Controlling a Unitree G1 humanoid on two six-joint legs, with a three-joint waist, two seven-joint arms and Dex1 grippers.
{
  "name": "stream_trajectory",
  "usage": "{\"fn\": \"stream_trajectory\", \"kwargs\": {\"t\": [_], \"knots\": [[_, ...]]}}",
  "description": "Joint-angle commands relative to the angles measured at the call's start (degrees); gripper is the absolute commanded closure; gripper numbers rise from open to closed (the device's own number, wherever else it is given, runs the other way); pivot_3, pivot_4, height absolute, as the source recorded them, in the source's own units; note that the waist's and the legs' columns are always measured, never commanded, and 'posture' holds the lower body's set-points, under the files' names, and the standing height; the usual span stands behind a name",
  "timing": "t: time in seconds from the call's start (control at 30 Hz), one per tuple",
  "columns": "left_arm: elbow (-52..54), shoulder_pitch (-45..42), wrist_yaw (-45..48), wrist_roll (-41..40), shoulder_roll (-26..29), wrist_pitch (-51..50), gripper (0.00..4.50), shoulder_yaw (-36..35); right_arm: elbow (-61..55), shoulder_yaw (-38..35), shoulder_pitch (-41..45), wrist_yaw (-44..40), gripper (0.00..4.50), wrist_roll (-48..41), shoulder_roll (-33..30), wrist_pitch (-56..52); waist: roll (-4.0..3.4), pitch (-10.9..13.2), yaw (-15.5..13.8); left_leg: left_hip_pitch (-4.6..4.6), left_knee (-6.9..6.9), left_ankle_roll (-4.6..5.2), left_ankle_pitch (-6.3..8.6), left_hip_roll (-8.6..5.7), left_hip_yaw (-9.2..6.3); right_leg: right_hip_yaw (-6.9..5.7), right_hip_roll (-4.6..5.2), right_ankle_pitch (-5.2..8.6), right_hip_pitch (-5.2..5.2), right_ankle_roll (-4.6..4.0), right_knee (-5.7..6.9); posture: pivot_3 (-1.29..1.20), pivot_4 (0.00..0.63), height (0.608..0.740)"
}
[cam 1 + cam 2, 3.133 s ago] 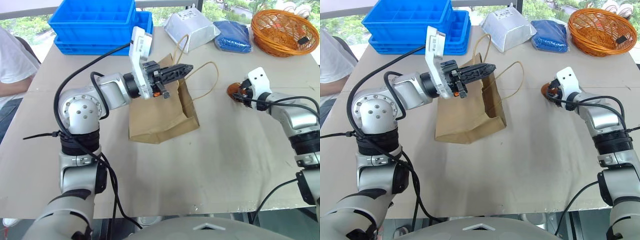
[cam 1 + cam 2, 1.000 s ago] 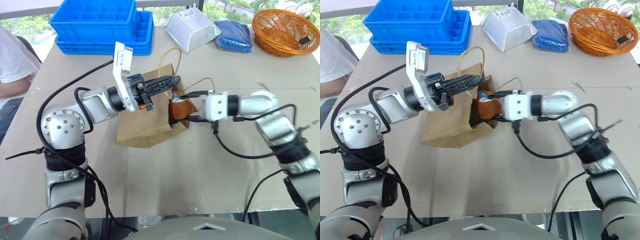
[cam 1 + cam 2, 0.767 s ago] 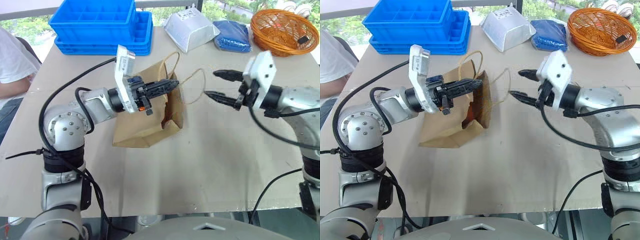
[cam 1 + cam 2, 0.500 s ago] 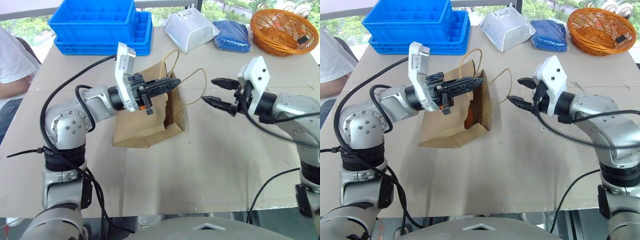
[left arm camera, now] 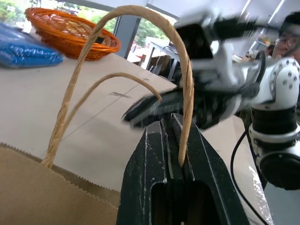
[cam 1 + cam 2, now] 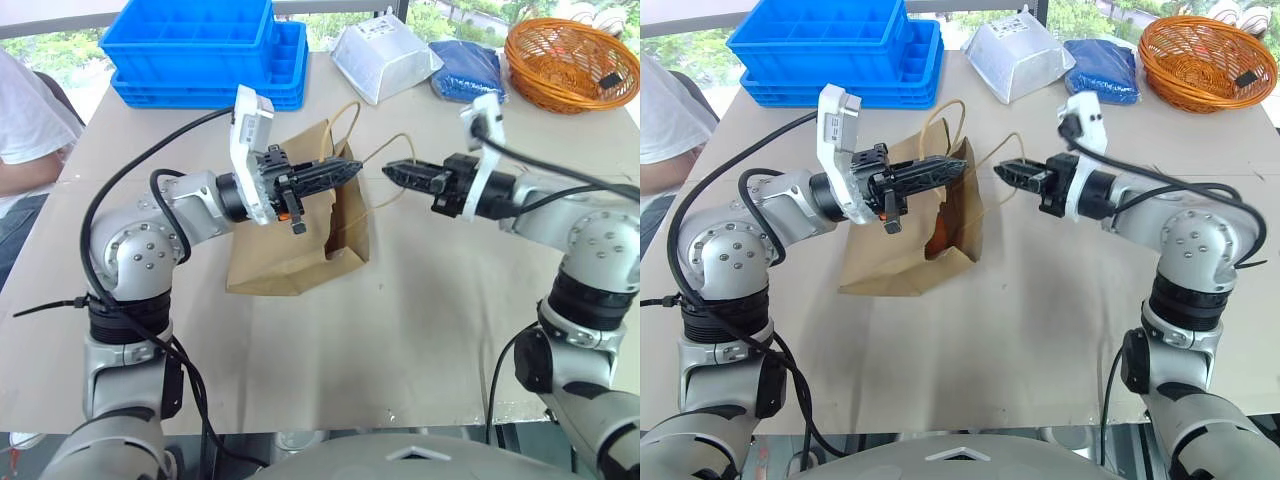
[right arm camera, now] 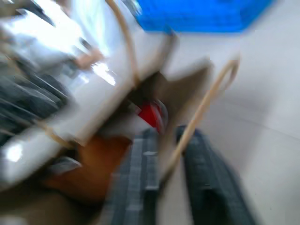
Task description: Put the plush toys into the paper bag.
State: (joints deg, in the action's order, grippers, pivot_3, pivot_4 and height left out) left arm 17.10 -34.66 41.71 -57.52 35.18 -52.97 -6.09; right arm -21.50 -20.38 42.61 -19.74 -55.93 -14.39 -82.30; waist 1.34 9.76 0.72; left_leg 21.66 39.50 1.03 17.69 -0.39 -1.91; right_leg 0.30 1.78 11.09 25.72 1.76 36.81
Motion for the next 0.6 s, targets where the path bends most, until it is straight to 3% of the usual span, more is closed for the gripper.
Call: {"fn": "stream_trajectory", "kwargs": {"t": [0.03, 0.13, 0.23, 0.47, 0.6], "knots": [[-1.92, -3.92, 1.80, -2.82, 0.79, -0.94, 4.50, -2.55, -2.21, -8.00, 1.48, 3.70, 4.41, -18.78, -1.54, -0.37, 0.00, 0.00, -0.08, 0.01, 0.00, 0.00, 0.00, 0.00, -0.04, -0.11, 0.01, 0.00, -0.01, 0.00, -0.01, 0.00, 0.150, 0.740], [-6.34, -7.53, 3.78, -6.81, 1.16, -5.18, 4.50, -3.33, -1.78, -6.46, -1.03, 13.24, 4.41, -40.23, -8.30, 7.01, -0.01, 0.01, 0.06, 0.04, 0.00, 0.04, 0.01, -0.01, -0.05, -0.21, 0.04, 0.00, -0.02, 0.00, -0.02, 0.00, 0.150, 0.740], [-11.85, -11.71, 10.04, -3.02, 2.50, -4.33, 4.50, 0.01, -4.71, -0.93, -4.21, 21.60, 4.41, -54.69, -15.71, 15.64, -0.03, 0.02, 0.26, 0.05, 0.00, 0.13, 0.05, -0.02, -0.04, -0.28, 0.08, 0.01, -0.03, 0.01, -0.03, 0.00, 0.150, 0.740], [-32.15, -23.78, 28.22, 17.72, 1.57, 11.49, 4.50, 14.79, -6.68, 6.50, -1.79, 28.50, 4.41, -57.07, -20.03, 28.88, -0.04, 0.03, 0.96, -0.02, -0.01, 0.40, 0.03, -0.13, 0.26, -0.14, -0.09, 0.01, -0.04, 0.01, 0.01, 0.00, 0.150, 0.740], [-47.29, -31.46, 31.15, 29.51, -4.32, 24.56, 4.50, 19.96, -5.99, 10.43, -2.71, 34.90, 4.41, -55.43, -21.51, 32.62, -0.03, 0.03, 0.67, 0.04, -0.01, 0.46, 0.01, -0.08, 0.39, -0.13, -0.04, 0.01, -0.03, 0.01, -0.04, 0.00, 0.150, 0.740]]}}
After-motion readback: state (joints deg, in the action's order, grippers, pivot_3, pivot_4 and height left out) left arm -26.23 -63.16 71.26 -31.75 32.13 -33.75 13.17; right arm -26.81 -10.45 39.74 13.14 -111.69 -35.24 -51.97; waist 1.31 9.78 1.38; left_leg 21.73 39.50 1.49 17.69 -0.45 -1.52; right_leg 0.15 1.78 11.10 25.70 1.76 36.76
